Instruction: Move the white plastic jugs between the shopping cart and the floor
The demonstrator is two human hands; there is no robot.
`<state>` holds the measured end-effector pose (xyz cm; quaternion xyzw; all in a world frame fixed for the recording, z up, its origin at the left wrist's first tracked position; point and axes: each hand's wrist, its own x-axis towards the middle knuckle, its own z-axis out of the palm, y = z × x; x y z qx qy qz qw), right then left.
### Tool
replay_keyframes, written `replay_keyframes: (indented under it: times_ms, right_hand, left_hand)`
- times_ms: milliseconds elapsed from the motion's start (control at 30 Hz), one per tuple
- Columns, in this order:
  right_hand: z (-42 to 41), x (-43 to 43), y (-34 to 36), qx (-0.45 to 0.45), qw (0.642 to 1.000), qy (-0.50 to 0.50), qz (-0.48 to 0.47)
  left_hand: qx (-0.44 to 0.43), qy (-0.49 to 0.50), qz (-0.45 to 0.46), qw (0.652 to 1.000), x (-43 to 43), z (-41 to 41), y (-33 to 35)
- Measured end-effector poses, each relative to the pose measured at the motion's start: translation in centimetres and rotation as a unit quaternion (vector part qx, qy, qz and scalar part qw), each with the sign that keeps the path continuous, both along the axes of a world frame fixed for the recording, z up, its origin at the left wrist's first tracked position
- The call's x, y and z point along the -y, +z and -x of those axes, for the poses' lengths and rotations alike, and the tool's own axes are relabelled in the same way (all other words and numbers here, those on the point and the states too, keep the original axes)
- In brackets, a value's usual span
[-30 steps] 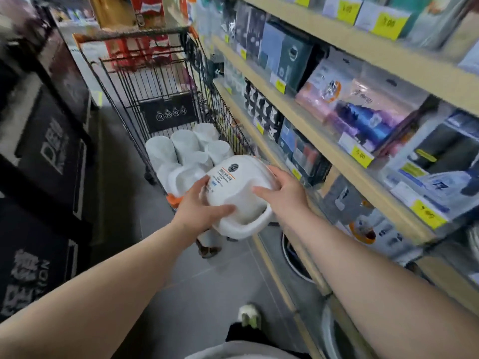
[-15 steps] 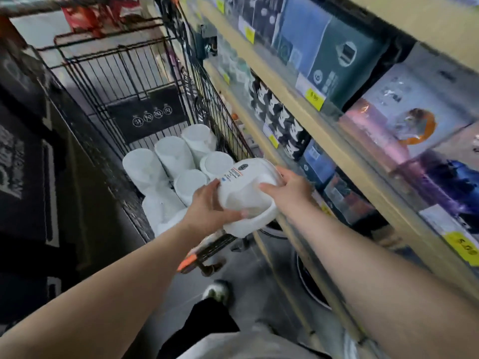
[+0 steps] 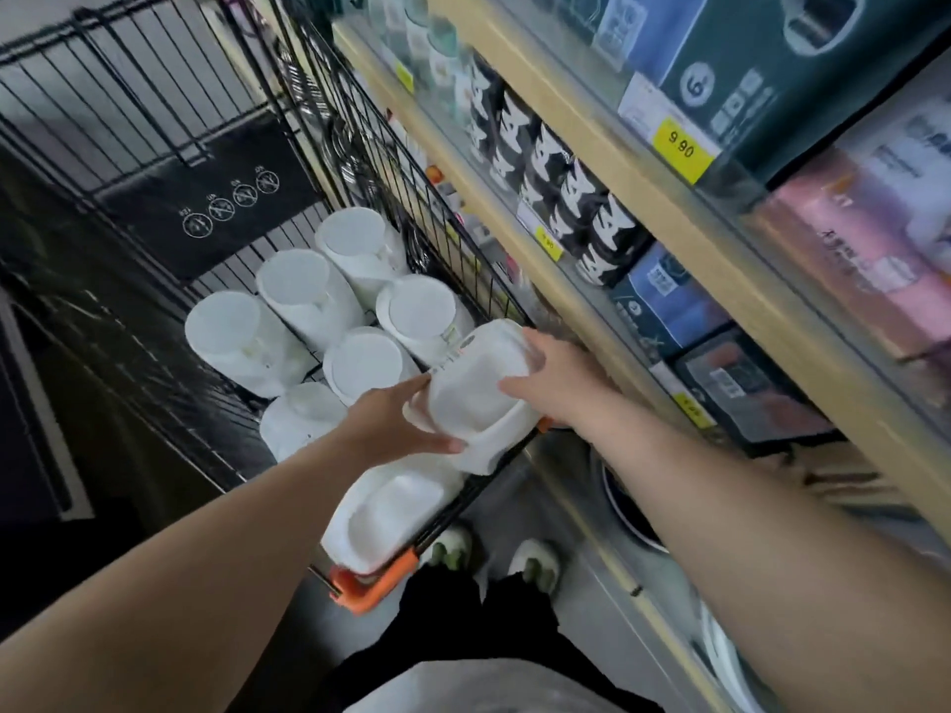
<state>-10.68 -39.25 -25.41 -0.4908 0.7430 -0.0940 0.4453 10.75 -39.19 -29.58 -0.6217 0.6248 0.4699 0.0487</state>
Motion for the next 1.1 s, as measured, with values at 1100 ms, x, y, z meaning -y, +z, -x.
replay_keyframes:
  times_ms: [1100]
  right_hand:
    - [6.5,-34.3,6.1,0.008,0.881,-0.409,0.238]
  left_hand:
    - [-0.192,-0.296,0.163,0.921,-18.4,15.7,9.2]
